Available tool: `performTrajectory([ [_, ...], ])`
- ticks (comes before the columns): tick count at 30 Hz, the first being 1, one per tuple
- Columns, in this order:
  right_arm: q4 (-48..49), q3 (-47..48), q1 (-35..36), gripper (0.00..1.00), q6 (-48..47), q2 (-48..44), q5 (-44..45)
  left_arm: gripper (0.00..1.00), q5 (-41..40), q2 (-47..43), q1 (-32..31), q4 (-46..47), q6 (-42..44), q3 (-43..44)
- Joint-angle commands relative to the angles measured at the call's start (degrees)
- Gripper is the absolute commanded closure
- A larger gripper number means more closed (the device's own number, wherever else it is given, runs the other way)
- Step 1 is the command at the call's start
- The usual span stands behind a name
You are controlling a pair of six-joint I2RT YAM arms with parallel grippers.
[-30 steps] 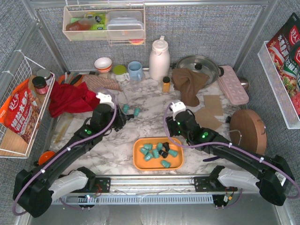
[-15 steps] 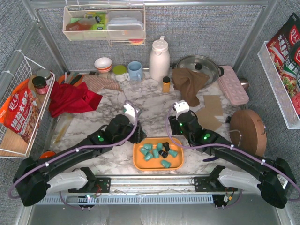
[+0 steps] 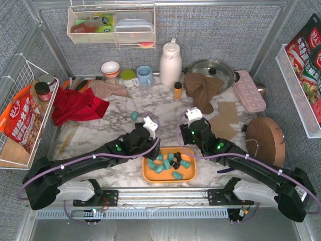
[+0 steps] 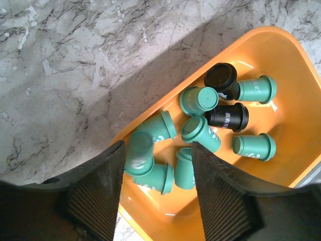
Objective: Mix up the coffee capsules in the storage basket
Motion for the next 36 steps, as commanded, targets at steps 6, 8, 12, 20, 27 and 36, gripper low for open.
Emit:
performTrajectory([
  [6, 0.97, 0.99, -0.07, 0.34, 0.9, 1.64, -2.48, 0.34, -12.29, -5.6, -0.14, -0.9, -0.36, -0.25],
  [8, 0.95, 1.39, -0.07, 0.34, 1.15, 2.14, -4.29, 0.33, -17.58, -7.81, -0.14, -2.08, -0.71, -0.33],
  [12, 1.08, 2.56, -0.07, 0.35, 1.97, 3.91, -6.95, 0.31, -29.94, -13.4, -0.11, -3.96, -1.99, -2.01],
  [20, 0.35, 5.88, -0.07, 0.35, 4.35, 8.52, -8.48, 0.01, -39.68, -26.6, -0.14, -5.86, 0.55, -5.98],
  [27, 0.37, 11.24, 0.62, 0.35, 6.95, 15.88, -10.57, 0.01, -44.19, -33.6, -0.14, -11.71, 0.43, -5.9],
  [36, 0.65, 23.06, 2.2, 0.38, 11.73, 30.36, -9.33, 0.01, -44.14, -38.38, -0.14, -14.13, -0.44, -6.46],
])
